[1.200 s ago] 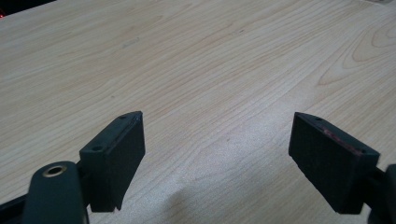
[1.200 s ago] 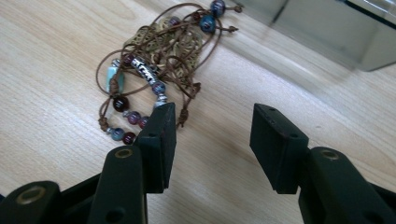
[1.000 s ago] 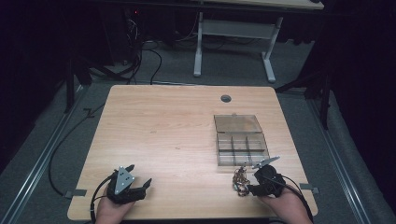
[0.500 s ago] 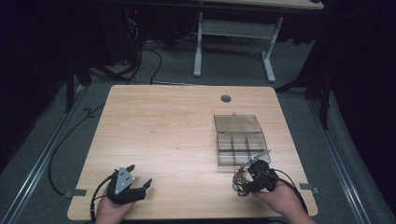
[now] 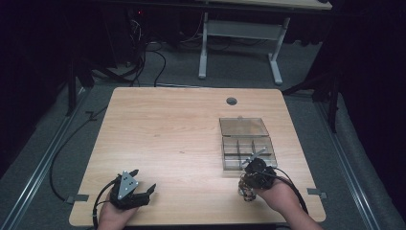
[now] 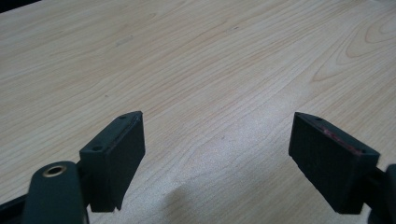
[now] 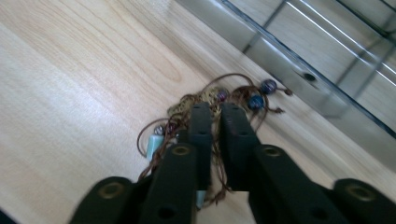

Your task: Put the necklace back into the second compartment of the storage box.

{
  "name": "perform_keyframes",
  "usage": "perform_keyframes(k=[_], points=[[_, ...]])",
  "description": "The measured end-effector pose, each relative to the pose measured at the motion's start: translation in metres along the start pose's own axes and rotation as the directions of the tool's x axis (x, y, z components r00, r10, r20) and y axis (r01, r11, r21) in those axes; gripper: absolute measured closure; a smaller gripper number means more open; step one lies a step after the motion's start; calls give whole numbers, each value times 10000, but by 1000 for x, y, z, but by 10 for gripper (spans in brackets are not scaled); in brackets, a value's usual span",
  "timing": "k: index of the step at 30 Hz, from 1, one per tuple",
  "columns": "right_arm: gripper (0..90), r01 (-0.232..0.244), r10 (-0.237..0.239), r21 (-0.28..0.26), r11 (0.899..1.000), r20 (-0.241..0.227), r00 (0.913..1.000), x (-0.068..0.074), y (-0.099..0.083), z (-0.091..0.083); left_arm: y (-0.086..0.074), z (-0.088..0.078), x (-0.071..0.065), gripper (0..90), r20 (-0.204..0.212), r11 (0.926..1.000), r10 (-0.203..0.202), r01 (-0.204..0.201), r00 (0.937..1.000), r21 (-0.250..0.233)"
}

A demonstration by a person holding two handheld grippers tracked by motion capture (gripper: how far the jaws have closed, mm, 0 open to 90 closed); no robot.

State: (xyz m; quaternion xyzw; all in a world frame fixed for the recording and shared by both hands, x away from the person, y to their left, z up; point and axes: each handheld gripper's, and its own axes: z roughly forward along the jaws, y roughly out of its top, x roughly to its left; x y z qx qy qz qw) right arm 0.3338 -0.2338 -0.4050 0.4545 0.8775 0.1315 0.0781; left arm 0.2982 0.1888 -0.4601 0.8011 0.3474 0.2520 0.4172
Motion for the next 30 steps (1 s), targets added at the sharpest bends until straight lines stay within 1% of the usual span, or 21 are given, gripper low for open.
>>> perform_keyframes(k=[2,5,7,10,15,16,18,23,24,26,27,28,29,30], points=[[900,77,-76,166,9998,-100,9999,1,2,6,0,0,0,188,6,10000,1,-1,10000,-11],[900,209,-204,408,9989,-115,9997,3,2,12,0,0,0,189,-1,10000,11,-11,10000,-10],[900,135,-126,463,9988,-193,9997,1,2,11,0,0,0,189,14,10000,16,-16,10000,-3],[900,187,-173,606,9980,-241,9996,-1,-2,10,0,0,0,189,13,10000,27,-27,10000,4],[900,136,-123,757,9970,-182,9998,-5,-11,6,0,0,0,189,6,10000,28,-28,10000,10],[900,17,-6,881,9961,-130,9999,-6,-13,5,0,0,0,189,1,10000,32,-32,10000,14],[900,2,6,950,9955,-94,10000,-10,-21,4,0,0,0,189,-19,10000,46,-46,10000,7],[900,-105,104,1073,9942,13,9999,-15,-30,0,0,0,-1,190,-21,10000,60,-60,10000,30],[900,-155,146,1142,9933,87,9999,-18,-34,-1,0,0,-1,190,-23,10000,60,-60,10000,30],[900,-310,290,1252,9916,177,9994,-20,-38,-3,0,0,-1,190,-23,10000,60,-60,10000,35],[900,-310,290,1252,9916,177,9994,-20,-38,-3,0,0,-1,190,-24,10000,59,-59,10000,37],[900,-291,254,1248,9918,316,9992,-23,-42,-4,0,0,-1,190,-21,10000,60,-60,10000,44],[900,-291,254,1248,9918,316,9992,-23,-42,-4,0,0,-1,190,-25,10000,64,-64,10000,44],[900,-434,380,1268,9910,445,9983,-26,-44,-5,0,0,-1,190,-33,10000,67,-67,10000,40]])
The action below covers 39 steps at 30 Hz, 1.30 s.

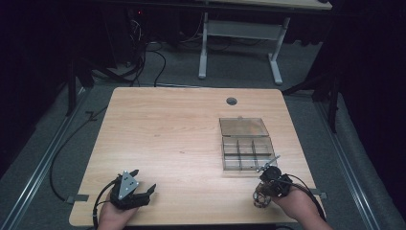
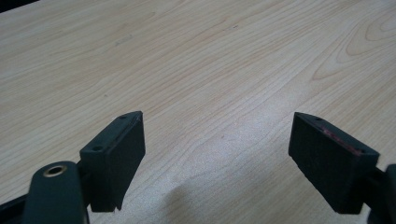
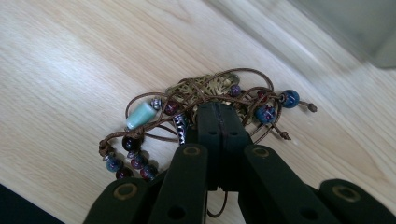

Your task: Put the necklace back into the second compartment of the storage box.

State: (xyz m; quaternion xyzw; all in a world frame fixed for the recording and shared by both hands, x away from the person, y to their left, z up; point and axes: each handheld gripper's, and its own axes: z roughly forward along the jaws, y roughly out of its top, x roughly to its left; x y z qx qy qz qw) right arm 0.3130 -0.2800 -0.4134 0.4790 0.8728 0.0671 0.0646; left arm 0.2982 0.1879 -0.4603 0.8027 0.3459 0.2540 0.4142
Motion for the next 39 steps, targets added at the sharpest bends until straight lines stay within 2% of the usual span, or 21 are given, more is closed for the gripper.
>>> perform_keyframes(k=[3,10,13,14,15,16,17,18,19,20,23,24,25,26,28,31,32,33,37,38,39], points=[[885,-47,47,-48,10000,33,10000,0,-1,-2,0,0,0,190,-7,10000,2,-2,10000,5],[783,-135,134,-255,9996,-36,9999,5,1,-21,0,0,0,192,10,10000,31,-31,10000,21],[600,-303,298,-136,9994,-306,9991,8,3,-23,0,0,0,193,58,10000,68,-68,10000,20],[600,-303,298,-136,9994,-306,9991,8,3,-23,0,0,0,193,58,10000,68,-68,10000,20],[543,-424,420,-90,9991,-460,9981,7,3,-21,0,0,0,193,70,10000,67,-67,10000,22],[391,-744,750,112,9972,-676,9949,6,4,-15,0,0,0,193,82,10000,73,-73,9999,17],[391,-744,750,112,9972,-676,9949,6,4,-15,0,0,0,193,90,10000,71,-71,9999,10],[298,-1011,1019,145,9948,-687,9924,6,4,-10,0,0,0,193,107,10000,71,-71,9999,16],[298,-1011,1019,145,9948,-687,9924,6,4,-10,0,0,0,193,107,10000,71,-71,9999,16],[220,-1223,1238,254,9922,-708,9898,6,4,-5,0,0,0,193,126,10000,69,-69,9999,23],[177,-1197,1219,468,9917,-473,9914,8,4,0,0,0,0,194,141,10000,92,-93,9999,19],[167,-1193,1222,535,9914,-537,9910,9,4,1,0,0,0,194,144,9999,98,-98,9998,22],[167,-1193,1222,535,9914,-537,9910,9,4,1,0,0,0,194,144,9999,98,-98,9998,22],[182,-1048,1089,856,9908,-448,9930,11,3,4,0,0,0,194,139,9999,104,-105,9998,27],[202,-1086,1131,915,9899,-460,9925,11,2,5,0,0,-1,194,135,9999,110,-110,9998,33],[391,-925,966,941,9913,-392,9946,9,-1,4,0,0,-1,194,128,9999,122,-123,9998,35],[391,-925,966,941,9913,-392,9946,9,-1,4,0,0,-1,194,127,9999,123,-123,9998,42],[493,-898,937,909,9918,-402,9948,6,-2,2,0,0,-1,195,124,9999,125,-126,9998,48],[619,-739,776,838,9937,-418,9961,3,-3,1,0,0,-1,195,113,9999,134,-134,9998,42],[619,-739,776,838,9937,-418,9961,3,-3,1,0,0,-1,195,113,9999,134,-134,9998,42],[679,-682,717,792,9945,-418,9966,2,-3,0,0,0,-1,195,110,9999,139,-139,9998,39]])
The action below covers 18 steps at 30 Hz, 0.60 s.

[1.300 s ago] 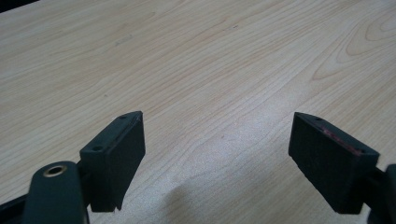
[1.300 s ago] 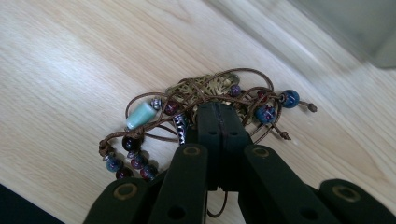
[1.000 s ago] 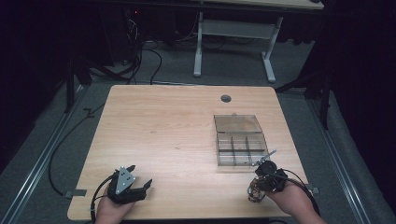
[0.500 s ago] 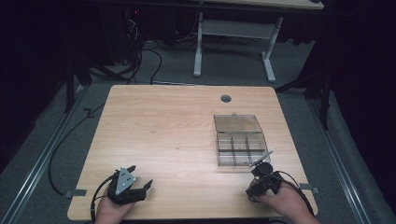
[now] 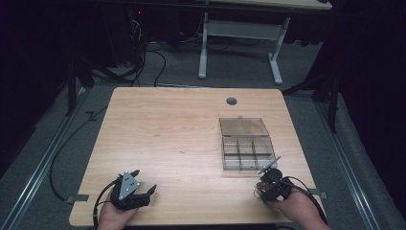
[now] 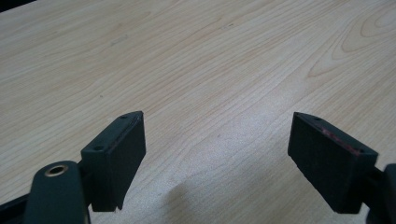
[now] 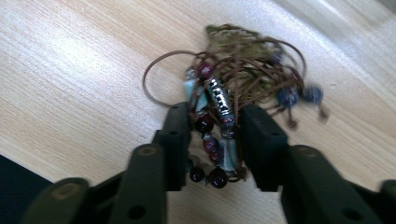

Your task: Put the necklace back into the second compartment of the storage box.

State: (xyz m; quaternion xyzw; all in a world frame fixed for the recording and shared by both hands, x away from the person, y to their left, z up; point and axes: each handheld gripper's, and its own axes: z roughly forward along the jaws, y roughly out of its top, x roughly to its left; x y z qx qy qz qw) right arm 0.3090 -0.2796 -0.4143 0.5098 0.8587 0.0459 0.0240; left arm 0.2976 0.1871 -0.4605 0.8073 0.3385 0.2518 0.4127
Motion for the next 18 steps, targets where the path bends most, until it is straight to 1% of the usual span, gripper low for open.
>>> perform_keyframes(k=[3,5,7,13,18], points=[[753,170,-170,-30,9999,-12,9999,0,0,-1,0,0,0,195,1,10000,6,-6,10000,-3],[784,366,-365,-106,9993,88,9993,0,0,-1,0,0,0,195,5,10000,16,-16,10000,-2],[807,451,-448,-191,9988,167,9989,0,0,-4,0,0,0,195,6,10000,18,-18,10000,-2],[811,689,-686,-124,9975,189,9975,-2,0,-10,0,0,0,195,28,10000,43,-43,10000,31],[811,649,-649,-296,9975,26,9979,-5,-1,-17,0,0,0,196,38,10000,58,-59,10000,49]])
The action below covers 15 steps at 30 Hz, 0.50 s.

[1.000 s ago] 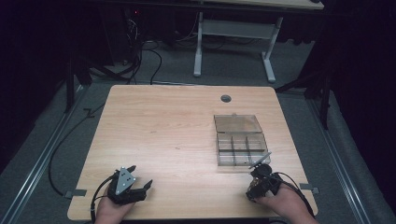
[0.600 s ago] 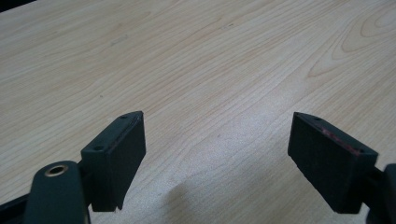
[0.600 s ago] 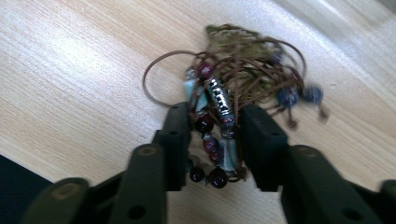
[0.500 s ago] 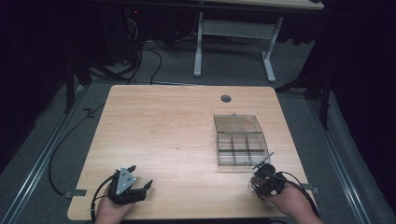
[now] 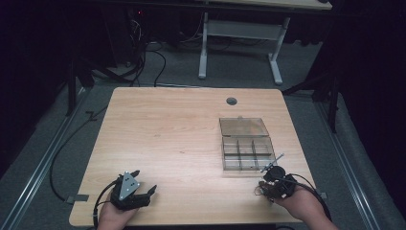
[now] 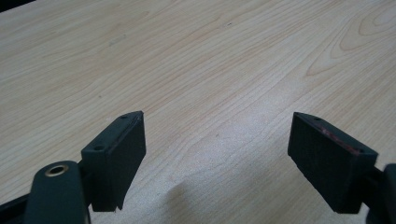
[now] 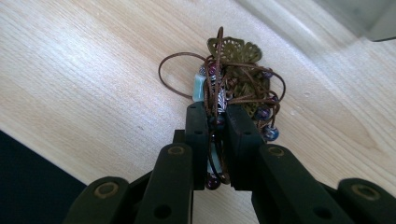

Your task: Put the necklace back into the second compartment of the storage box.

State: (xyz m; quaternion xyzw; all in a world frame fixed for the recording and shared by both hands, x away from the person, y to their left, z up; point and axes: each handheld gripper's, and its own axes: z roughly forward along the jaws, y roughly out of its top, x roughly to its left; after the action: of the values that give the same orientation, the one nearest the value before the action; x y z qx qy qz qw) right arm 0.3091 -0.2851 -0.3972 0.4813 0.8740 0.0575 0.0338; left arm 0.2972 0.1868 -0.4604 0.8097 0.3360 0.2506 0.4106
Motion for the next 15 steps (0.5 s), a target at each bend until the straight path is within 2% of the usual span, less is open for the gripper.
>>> perform_keyframes(k=[5,7,8,15], points=[[810,-160,160,-167,9997,15,9999,-4,0,-11,0,0,0,196,-3,10000,-8,8,10000,-2],[810,1,-1,-316,9995,-8,10000,-7,1,-16,0,0,0,196,0,10000,-10,10,10000,1],[810,-210,209,-278,9994,-50,9998,-7,1,-19,0,0,0,196,0,10000,-14,14,10000,1],[810,-210,200,-495,9986,-214,9996,-13,7,-35,0,0,0,196,2,10000,-26,26,10000,-13]])
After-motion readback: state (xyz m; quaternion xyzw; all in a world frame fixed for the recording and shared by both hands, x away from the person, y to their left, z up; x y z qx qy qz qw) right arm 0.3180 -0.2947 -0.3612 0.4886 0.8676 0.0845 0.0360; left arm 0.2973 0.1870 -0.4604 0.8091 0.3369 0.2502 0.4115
